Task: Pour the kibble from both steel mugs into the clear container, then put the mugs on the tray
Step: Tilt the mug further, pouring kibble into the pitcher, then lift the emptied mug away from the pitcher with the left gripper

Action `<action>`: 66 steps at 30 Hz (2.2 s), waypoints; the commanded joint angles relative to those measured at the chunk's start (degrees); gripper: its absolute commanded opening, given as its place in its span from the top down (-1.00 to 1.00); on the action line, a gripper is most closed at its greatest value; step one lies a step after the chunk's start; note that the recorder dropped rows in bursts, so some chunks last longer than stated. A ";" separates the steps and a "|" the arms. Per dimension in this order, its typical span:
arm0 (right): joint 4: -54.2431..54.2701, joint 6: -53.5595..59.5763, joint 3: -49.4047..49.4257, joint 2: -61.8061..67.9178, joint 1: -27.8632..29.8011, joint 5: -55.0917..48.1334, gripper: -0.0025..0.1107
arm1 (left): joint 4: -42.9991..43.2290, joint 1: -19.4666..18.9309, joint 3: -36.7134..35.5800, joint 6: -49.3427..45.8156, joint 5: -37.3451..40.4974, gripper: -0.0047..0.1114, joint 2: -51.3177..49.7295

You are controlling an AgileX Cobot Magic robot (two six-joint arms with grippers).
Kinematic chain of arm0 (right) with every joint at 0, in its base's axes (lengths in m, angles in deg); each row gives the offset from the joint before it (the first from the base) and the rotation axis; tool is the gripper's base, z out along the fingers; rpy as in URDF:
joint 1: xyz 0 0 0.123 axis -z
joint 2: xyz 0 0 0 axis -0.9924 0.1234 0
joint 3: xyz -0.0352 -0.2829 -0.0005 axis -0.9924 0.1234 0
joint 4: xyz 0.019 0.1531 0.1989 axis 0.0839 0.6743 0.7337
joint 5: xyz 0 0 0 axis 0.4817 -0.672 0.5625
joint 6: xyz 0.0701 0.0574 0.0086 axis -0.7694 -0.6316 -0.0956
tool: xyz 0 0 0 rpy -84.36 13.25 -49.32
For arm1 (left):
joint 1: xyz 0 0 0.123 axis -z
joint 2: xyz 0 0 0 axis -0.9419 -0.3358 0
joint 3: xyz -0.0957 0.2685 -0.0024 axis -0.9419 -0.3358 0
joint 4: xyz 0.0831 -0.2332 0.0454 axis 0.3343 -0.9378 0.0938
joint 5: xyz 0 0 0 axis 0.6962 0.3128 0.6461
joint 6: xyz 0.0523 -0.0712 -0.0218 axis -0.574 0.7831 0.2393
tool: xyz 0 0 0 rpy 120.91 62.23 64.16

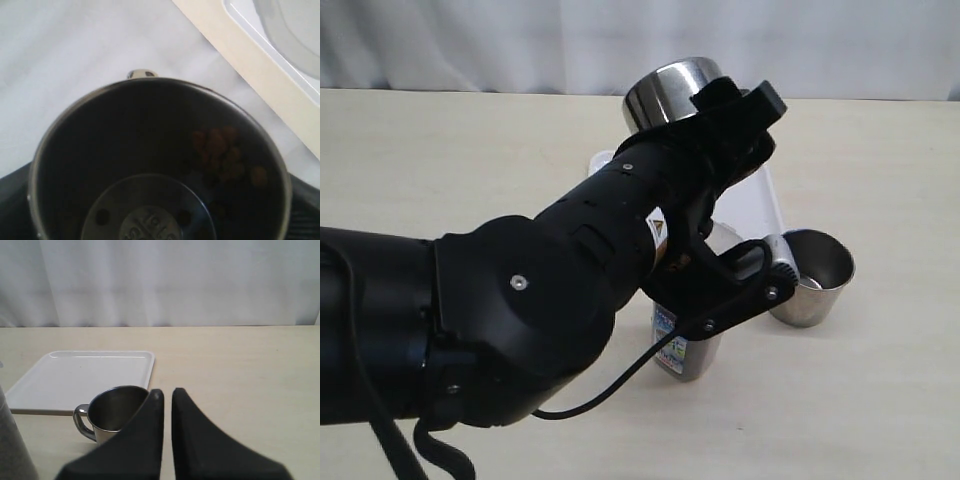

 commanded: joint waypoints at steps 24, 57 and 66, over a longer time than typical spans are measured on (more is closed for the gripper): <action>0.08 -0.03 0.27 -0.18 -0.17 0.27 0.88 | 0.56 3.72 0.76 -5.49 6.14 0.92 0.39; 0.08 -0.03 0.27 -0.18 -0.17 0.27 0.88 | 0.56 3.72 0.76 6.30 11.21 0.92 -1.68; 0.08 -0.03 0.27 -0.18 -0.17 0.27 0.88 | -11.80 -3.10 0.76 26.27 -6.10 0.92 10.15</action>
